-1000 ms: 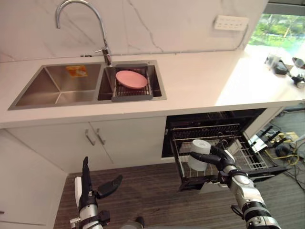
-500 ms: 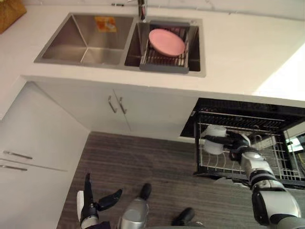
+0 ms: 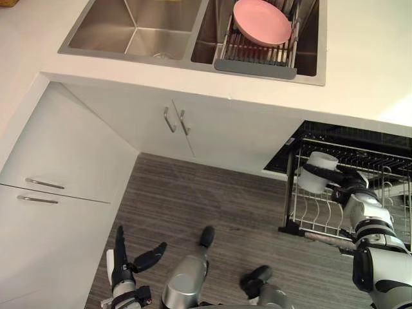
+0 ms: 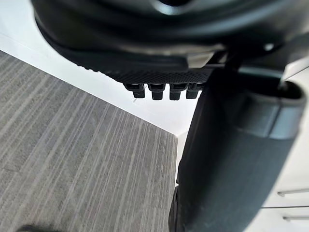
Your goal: Walk over to the sink, pick up the cup, carry it to the dishwasher, place the cup inside the dishwasher, then close the dishwasher door
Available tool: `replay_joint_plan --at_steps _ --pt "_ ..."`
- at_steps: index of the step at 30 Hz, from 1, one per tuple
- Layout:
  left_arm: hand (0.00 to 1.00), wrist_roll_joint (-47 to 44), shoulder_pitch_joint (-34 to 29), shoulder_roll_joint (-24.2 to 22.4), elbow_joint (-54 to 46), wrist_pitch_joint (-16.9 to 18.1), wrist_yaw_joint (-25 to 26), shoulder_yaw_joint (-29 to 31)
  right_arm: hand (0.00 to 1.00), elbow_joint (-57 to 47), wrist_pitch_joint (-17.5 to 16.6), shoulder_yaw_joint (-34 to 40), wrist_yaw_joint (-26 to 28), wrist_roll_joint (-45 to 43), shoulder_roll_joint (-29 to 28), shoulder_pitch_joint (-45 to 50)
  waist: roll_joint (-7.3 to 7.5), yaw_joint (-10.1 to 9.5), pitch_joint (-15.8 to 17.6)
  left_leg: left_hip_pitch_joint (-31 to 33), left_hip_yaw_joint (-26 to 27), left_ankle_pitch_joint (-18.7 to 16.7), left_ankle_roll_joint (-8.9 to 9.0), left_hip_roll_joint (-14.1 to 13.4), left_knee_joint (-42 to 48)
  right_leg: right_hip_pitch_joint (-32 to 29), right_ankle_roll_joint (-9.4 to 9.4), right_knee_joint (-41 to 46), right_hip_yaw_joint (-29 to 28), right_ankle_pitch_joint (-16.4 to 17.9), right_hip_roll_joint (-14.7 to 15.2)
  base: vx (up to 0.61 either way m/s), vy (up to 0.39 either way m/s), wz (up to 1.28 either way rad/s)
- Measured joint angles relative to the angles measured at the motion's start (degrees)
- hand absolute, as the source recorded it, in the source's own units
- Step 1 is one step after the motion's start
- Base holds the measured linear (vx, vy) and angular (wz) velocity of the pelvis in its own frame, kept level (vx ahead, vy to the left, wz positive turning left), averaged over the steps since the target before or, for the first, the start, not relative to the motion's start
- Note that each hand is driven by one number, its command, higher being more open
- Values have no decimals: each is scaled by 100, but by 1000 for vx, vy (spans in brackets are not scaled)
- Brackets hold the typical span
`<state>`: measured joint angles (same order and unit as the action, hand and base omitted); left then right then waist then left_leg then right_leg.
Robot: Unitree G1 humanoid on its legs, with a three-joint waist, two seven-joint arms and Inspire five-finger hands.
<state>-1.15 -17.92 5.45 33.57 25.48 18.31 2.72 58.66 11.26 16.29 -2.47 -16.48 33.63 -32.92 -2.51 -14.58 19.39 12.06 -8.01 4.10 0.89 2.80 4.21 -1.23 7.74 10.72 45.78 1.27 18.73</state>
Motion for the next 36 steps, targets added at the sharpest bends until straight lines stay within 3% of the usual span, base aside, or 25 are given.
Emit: replay_joint_plan --at_steps 23,24,36 --pt "100 -225 168 13 30 -180 -160 -331 0 -71 103 120 -78 41 8 -35 -19 -27 1 73 366 -32 -31 -81 52 -114 -41 209 -42 114 52 -20 -12 0" --pt "100 -227 167 21 28 -201 -199 -328 100 -67 103 120 -13 96 8 -35 -24 -24 -2 69 376 -33 -30 -93 55 -114 -41 209 -55 114 38 -40 -30 -5" --pt "100 -241 166 140 1 -357 -434 -331 100 123 98 72 346 30 8 -51 -34 -13 -15 72 479 -27 -22 -198 12 -186 -66 158 -166 118 -67 -14 -42 -5"
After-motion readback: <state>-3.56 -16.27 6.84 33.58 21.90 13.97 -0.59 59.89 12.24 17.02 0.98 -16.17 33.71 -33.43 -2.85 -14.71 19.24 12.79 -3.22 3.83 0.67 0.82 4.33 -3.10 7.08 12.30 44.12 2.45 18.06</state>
